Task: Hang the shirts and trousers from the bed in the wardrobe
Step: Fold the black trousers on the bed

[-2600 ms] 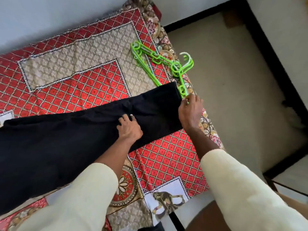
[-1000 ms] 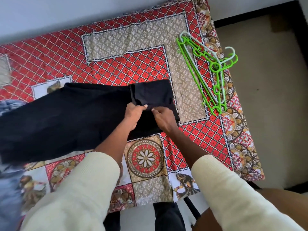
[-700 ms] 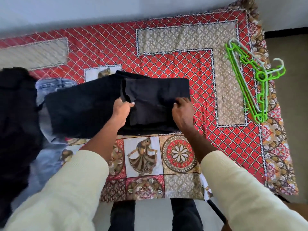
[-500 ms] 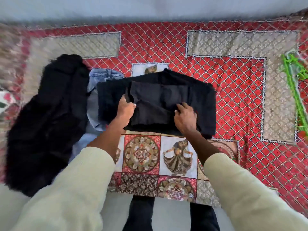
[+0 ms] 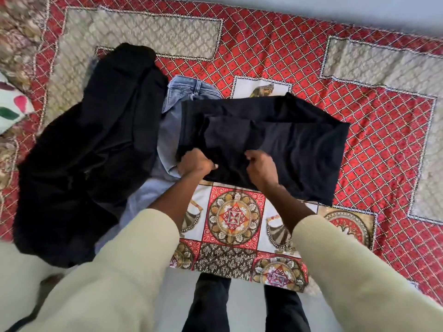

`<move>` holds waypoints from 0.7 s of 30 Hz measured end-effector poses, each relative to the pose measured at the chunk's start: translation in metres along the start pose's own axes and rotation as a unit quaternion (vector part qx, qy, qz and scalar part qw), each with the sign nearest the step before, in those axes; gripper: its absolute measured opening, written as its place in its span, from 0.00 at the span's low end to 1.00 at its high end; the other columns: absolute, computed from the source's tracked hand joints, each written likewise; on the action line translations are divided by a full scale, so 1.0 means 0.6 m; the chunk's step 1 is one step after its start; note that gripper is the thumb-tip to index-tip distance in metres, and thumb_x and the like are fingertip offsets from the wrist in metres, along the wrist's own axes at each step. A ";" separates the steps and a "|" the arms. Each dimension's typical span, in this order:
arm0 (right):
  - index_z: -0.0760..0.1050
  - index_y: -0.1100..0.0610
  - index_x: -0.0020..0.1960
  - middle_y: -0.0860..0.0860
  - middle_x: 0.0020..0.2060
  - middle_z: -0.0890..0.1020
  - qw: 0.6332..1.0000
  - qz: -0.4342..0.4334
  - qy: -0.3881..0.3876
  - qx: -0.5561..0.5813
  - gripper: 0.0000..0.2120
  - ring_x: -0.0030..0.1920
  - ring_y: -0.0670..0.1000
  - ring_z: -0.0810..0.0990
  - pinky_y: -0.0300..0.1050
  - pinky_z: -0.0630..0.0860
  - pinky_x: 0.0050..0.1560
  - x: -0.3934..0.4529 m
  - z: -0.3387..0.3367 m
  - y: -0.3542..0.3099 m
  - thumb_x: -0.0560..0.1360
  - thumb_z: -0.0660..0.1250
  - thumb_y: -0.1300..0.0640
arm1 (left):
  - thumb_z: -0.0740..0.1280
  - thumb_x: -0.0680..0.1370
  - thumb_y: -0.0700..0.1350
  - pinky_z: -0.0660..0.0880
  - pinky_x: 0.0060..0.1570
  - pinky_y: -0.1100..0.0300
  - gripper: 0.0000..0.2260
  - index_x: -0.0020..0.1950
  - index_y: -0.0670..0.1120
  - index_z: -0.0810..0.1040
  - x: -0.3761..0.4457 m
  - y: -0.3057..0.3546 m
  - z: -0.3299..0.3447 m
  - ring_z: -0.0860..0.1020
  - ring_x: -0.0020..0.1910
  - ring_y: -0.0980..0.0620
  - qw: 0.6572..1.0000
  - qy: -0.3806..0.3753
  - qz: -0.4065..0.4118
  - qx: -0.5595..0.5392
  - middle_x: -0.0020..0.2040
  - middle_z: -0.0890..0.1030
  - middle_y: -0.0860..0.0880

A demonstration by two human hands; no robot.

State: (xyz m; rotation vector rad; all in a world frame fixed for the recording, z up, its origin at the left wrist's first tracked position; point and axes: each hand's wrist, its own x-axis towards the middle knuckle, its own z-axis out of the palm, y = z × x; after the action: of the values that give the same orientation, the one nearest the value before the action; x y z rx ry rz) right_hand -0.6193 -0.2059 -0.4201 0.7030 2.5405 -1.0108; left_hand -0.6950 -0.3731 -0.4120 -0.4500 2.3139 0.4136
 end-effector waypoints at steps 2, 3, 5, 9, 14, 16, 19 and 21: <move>0.78 0.61 0.61 0.60 0.56 0.78 0.994 -0.029 0.063 -0.080 0.17 0.58 0.64 0.74 0.55 0.73 0.57 0.040 -0.025 0.002 0.74 0.60 0.65 | 0.75 0.72 0.49 0.67 0.60 0.44 0.22 0.63 0.46 0.75 -0.010 0.004 0.011 0.75 0.64 0.42 0.998 0.057 -0.031 0.026 0.62 0.78 0.44; 0.76 0.60 0.63 0.60 0.58 0.76 0.989 -0.041 0.068 -0.123 0.17 0.60 0.64 0.72 0.57 0.71 0.59 0.061 -0.034 0.001 0.76 0.60 0.63 | 0.73 0.73 0.49 0.67 0.61 0.42 0.22 0.65 0.46 0.74 -0.015 0.004 0.017 0.72 0.65 0.41 0.994 0.095 -0.030 0.040 0.64 0.75 0.43; 0.72 0.55 0.68 0.59 0.62 0.71 0.979 -0.061 0.041 -0.188 0.19 0.62 0.63 0.68 0.58 0.67 0.62 0.101 -0.039 -0.011 0.78 0.62 0.58 | 0.73 0.72 0.56 0.66 0.62 0.41 0.25 0.64 0.45 0.76 -0.018 0.000 0.024 0.69 0.66 0.41 0.991 0.116 0.001 0.071 0.65 0.72 0.42; 0.70 0.53 0.68 0.58 0.66 0.67 0.971 -0.058 -0.035 -0.229 0.20 0.67 0.63 0.63 0.60 0.61 0.67 0.155 -0.018 -0.046 0.78 0.65 0.52 | 0.72 0.72 0.60 0.60 0.68 0.39 0.25 0.62 0.46 0.80 -0.003 -0.020 0.030 0.64 0.70 0.39 0.996 0.021 -0.004 0.087 0.69 0.67 0.41; 0.75 0.56 0.62 0.59 0.64 0.70 0.965 -0.083 0.041 -0.245 0.14 0.65 0.62 0.65 0.57 0.64 0.64 0.166 -0.014 -0.056 0.78 0.64 0.56 | 0.72 0.73 0.47 0.72 0.59 0.43 0.09 0.50 0.44 0.83 0.014 -0.050 0.035 0.73 0.60 0.38 0.987 0.105 0.113 -0.044 0.55 0.75 0.41; 0.73 0.56 0.66 0.58 0.65 0.71 0.973 -0.067 0.031 -0.218 0.17 0.66 0.61 0.65 0.56 0.64 0.65 0.164 -0.010 -0.054 0.77 0.65 0.57 | 0.74 0.72 0.47 0.73 0.58 0.45 0.16 0.57 0.43 0.78 0.011 -0.048 0.032 0.73 0.61 0.40 0.976 0.123 0.138 -0.115 0.59 0.76 0.42; 0.62 0.56 0.74 0.55 0.72 0.66 0.967 -0.061 -0.009 -0.248 0.29 0.72 0.60 0.59 0.58 0.59 0.70 0.159 -0.003 -0.042 0.75 0.67 0.58 | 0.77 0.69 0.56 0.70 0.64 0.44 0.40 0.73 0.43 0.64 0.015 -0.020 0.019 0.71 0.67 0.39 0.987 0.059 0.075 -0.132 0.67 0.73 0.40; 0.61 0.56 0.74 0.56 0.71 0.66 0.962 -0.054 -0.016 -0.266 0.30 0.72 0.61 0.59 0.59 0.57 0.70 0.160 -0.007 -0.035 0.75 0.67 0.57 | 0.76 0.69 0.57 0.67 0.66 0.44 0.40 0.72 0.43 0.61 0.026 0.002 0.008 0.73 0.66 0.38 0.993 0.018 0.035 -0.116 0.66 0.75 0.40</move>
State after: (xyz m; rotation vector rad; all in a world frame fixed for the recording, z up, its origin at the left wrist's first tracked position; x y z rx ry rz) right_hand -0.7109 -0.1849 -0.4498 0.3912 2.6647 -0.3218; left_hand -0.7029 -0.3733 -0.4260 -0.4931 2.3301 0.7179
